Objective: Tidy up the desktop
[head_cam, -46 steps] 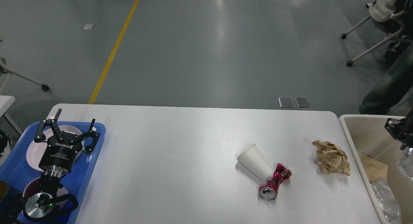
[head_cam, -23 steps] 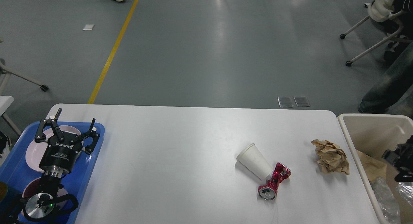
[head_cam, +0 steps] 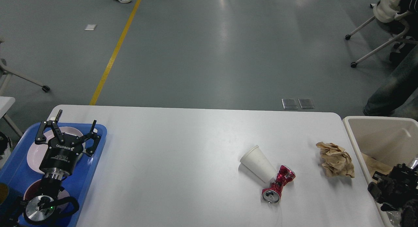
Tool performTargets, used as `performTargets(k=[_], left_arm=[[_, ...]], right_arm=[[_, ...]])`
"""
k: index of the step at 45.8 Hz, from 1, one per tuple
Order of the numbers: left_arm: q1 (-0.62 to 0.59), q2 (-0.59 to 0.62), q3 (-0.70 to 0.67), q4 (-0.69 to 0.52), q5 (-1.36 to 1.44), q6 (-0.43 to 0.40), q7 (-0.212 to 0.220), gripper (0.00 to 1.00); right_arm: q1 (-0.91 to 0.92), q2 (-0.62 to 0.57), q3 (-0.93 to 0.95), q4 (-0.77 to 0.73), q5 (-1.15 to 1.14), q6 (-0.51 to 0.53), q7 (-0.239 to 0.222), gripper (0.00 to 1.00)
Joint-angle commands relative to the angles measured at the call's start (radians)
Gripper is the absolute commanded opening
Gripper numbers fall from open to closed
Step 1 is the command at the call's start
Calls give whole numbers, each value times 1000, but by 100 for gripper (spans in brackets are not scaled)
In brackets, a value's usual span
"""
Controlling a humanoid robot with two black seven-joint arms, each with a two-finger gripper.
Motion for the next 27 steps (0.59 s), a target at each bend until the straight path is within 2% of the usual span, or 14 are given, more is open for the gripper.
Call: performTargets(k=[1, 13, 14, 16, 18, 25, 27], left_arm=[[0, -1, 0, 0, 0, 0, 0, 97], [0, -1, 0, 0, 0, 0, 0, 97], [0, -1, 0, 0, 0, 0, 0, 97], [0, -1, 0, 0, 0, 0, 0, 97], [0, -1, 0, 0, 0, 0, 0, 97], [0, -1, 0, 0, 0, 0, 0, 97], [0, 1, 0, 0, 0, 0, 0, 97]], right_arm=[[-14, 3, 25, 0, 1, -10, 0, 0], [-24, 25, 23, 0, -1, -13, 1, 0], [-24, 23, 23, 0, -1, -13, 1, 10], [-20, 23, 22, 0, -1, -13, 1, 40], [-15, 23, 22, 1, -1, -13, 1, 61], [-9, 22, 22, 0, -1, -13, 3, 100], [-8, 23, 23, 1, -1, -13, 3, 100]])
